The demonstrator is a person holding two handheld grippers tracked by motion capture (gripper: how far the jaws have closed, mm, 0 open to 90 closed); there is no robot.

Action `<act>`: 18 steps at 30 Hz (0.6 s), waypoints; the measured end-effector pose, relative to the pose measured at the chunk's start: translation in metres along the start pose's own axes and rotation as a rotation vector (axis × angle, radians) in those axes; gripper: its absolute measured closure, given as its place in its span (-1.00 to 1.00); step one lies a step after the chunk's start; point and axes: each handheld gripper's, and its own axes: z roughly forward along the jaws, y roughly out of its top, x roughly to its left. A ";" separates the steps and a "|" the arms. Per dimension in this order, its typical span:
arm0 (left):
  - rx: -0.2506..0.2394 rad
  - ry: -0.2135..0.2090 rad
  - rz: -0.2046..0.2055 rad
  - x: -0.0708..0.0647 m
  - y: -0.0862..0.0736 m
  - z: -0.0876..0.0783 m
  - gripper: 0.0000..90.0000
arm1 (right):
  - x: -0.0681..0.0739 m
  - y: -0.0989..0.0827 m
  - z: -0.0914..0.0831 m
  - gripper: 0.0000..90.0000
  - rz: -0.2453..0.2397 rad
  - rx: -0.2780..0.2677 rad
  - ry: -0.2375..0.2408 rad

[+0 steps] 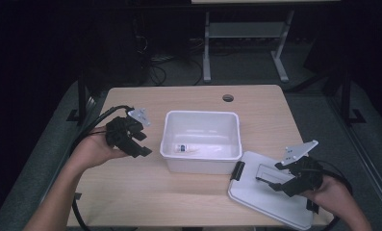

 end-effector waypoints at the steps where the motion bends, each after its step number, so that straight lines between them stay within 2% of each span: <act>1: 0.000 0.001 -0.001 0.000 -0.002 0.000 -0.07 | 0.000 0.000 0.000 -0.39 -0.004 0.000 0.000; 18: -0.011 0.011 -0.026 -0.003 -0.028 -0.004 -0.12 | -0.001 0.000 0.002 -0.39 0.000 0.004 0.000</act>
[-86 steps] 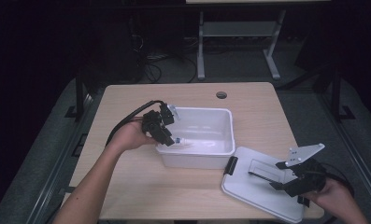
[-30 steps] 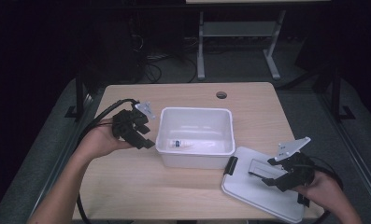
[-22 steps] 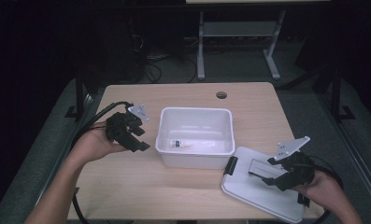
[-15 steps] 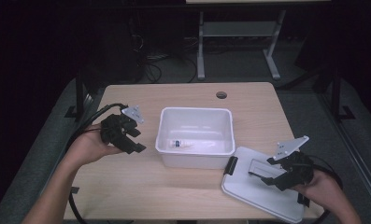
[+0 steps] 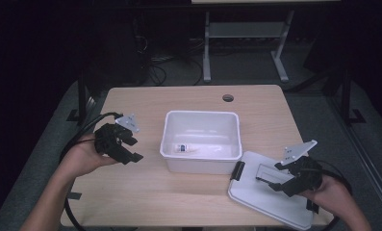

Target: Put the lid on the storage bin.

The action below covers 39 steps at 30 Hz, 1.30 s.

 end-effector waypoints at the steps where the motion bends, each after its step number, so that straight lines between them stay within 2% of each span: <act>1: 0.001 0.001 -0.004 0.000 -0.001 0.000 -0.13 | 0.000 0.000 0.000 -0.39 0.001 0.001 0.000; 19: 0.007 -0.013 -0.014 0.002 -0.012 0.008 -0.15 | 0.000 0.001 0.002 -0.39 -0.001 0.005 0.000; 29: -0.005 -0.016 -0.040 0.004 -0.025 0.015 -0.16 | 0.001 0.003 0.004 -0.39 -0.002 0.019 0.005; 39: -0.008 -0.021 -0.044 0.003 -0.038 0.025 -0.18 | 0.004 0.005 0.008 -0.38 -0.019 0.026 0.004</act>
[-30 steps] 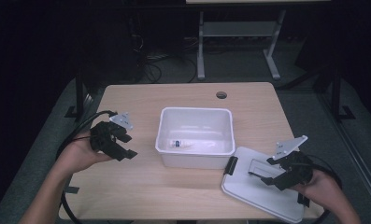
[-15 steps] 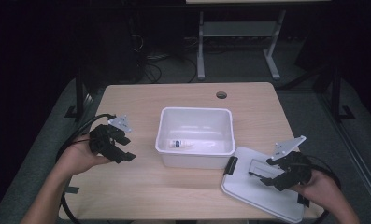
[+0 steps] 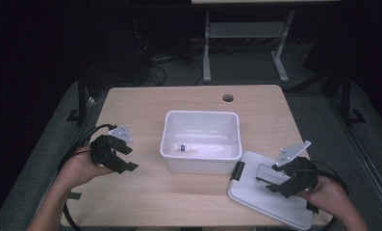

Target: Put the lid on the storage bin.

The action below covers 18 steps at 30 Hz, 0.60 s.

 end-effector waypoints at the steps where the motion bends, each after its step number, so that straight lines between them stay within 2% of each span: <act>1: -0.002 -0.002 -0.005 0.000 -0.001 0.001 -0.18 | 0.000 0.000 0.000 -0.37 -0.003 0.001 0.001; 13: -0.004 0.005 -0.013 -0.002 -0.014 0.008 -0.18 | 0.005 -0.005 0.010 -0.08 -0.023 0.028 0.011; 18: -0.010 0.017 -0.005 -0.002 -0.020 0.011 -0.18 | 0.005 -0.007 0.013 0.12 -0.036 0.043 0.007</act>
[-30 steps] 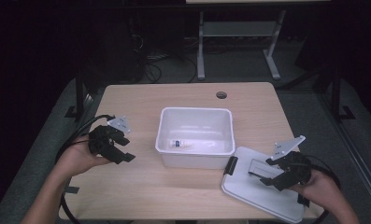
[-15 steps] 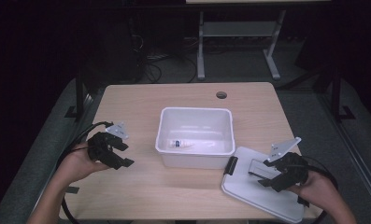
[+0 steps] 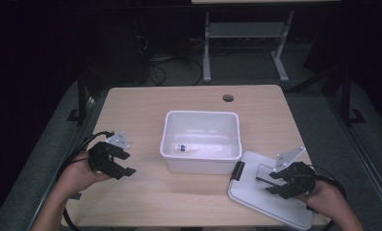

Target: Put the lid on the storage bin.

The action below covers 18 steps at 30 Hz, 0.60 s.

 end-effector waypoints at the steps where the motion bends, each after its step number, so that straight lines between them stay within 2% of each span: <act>1: 0.001 -0.001 -0.003 -0.001 -0.001 0.002 -0.18 | 0.000 0.000 0.001 0.17 0.001 0.004 0.000; 10: -0.006 -0.001 -0.003 -0.004 -0.010 0.012 -0.17 | -0.001 -0.003 0.003 0.63 -0.009 0.037 -0.006; 18: -0.018 -0.005 -0.005 -0.007 -0.016 0.018 -0.16 | -0.005 -0.003 -0.001 0.81 -0.009 0.043 -0.022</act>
